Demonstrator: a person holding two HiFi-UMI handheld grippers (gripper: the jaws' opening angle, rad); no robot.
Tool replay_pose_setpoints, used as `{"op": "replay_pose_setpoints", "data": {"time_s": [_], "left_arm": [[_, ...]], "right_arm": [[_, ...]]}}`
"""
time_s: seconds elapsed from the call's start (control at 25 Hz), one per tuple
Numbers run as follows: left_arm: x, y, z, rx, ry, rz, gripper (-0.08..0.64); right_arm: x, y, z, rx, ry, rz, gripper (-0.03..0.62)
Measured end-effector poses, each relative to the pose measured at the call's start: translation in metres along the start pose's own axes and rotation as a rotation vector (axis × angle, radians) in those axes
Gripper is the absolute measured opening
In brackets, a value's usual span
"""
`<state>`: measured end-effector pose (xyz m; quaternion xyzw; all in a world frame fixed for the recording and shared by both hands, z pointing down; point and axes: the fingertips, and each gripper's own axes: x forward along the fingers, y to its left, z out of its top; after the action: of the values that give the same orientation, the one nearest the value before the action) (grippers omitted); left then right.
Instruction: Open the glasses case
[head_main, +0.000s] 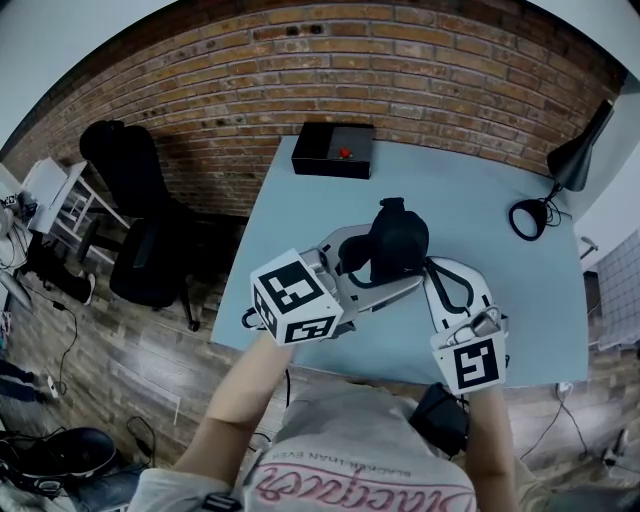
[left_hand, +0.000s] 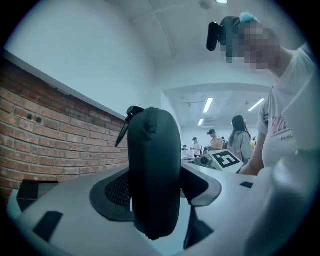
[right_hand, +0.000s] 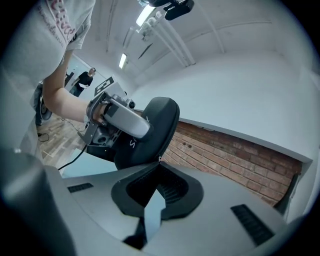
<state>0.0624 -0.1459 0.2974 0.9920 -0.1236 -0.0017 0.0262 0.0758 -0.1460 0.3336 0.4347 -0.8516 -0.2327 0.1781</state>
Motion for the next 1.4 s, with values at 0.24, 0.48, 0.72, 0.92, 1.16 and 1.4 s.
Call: {"op": "replay_pose_setpoints", "data": {"time_s": [0.24, 0.48, 0.72, 0.92, 1.16, 1.4], "left_arm": [[0.001, 0.004, -0.007, -0.131, -0.024, -0.009, 0.264], [0.002, -0.009, -0.030, -0.044, 0.181, -0.093, 0.256], [0.005, -0.003, -0.062, 0.005, 0.366, -0.095, 0.256], [0.006, 0.005, -0.077, 0.098, 0.529, -0.092, 0.256], [0.002, 0.019, -0.095, 0.237, 0.759, -0.048, 0.257], [-0.003, 0.033, -0.113, 0.348, 0.963, -0.014, 0.256]], "right_arm": [[0.006, 0.004, 0.002, 0.019, -0.017, -0.010, 0.018], [0.001, 0.003, 0.006, -0.056, -0.029, 0.042, 0.018], [0.004, -0.009, 0.012, -0.086, -0.030, 0.049, 0.018], [0.005, -0.015, 0.007, -0.139, 0.015, 0.047, 0.018], [0.006, -0.018, 0.003, -0.218, 0.049, 0.021, 0.020], [0.011, -0.010, -0.007, -0.382, 0.112, 0.021, 0.020]]}}
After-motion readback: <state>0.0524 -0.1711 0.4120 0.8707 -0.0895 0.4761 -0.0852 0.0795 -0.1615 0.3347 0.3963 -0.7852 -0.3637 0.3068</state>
